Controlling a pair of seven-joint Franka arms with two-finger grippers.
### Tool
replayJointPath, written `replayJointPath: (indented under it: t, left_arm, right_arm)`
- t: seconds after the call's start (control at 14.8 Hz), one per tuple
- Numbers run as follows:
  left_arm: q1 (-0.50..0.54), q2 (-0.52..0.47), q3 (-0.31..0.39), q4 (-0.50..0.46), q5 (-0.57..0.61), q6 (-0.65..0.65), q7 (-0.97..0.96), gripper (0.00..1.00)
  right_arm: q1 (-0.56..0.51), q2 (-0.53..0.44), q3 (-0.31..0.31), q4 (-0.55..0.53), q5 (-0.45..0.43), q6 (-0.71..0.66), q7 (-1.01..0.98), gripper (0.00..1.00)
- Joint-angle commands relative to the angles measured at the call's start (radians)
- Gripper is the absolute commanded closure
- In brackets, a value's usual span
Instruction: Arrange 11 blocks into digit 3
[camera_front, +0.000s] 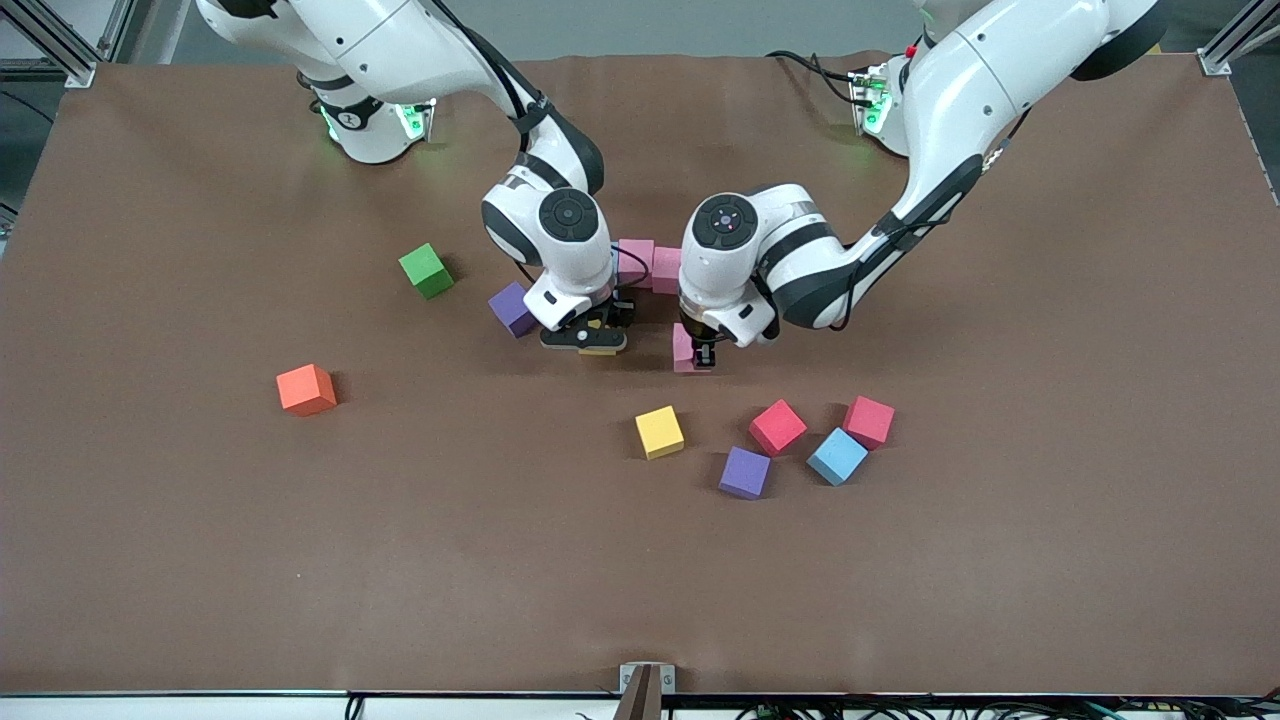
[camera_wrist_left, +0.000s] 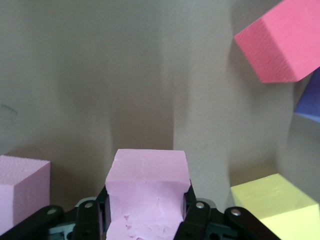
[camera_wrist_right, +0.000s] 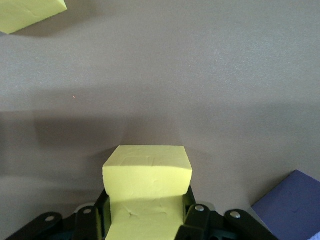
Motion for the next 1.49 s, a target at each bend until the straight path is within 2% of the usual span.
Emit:
replayJointPath:
  t: [0.0,1.42]
  left_arm:
    - [-0.029,0.013,0.008,0.016,-0.009,0.008,-0.076,0.51]
    - [-0.052,0.005,0.025,0.027,-0.006,0.037,-0.072,0.51]
  right_arm:
    - [0.013,0.008,-0.007,0.006,-0.018,-0.009,0.004,0.98]
    - [0.008,0.031,-0.007,0.032,-0.018,-0.009,-0.025,0.98]
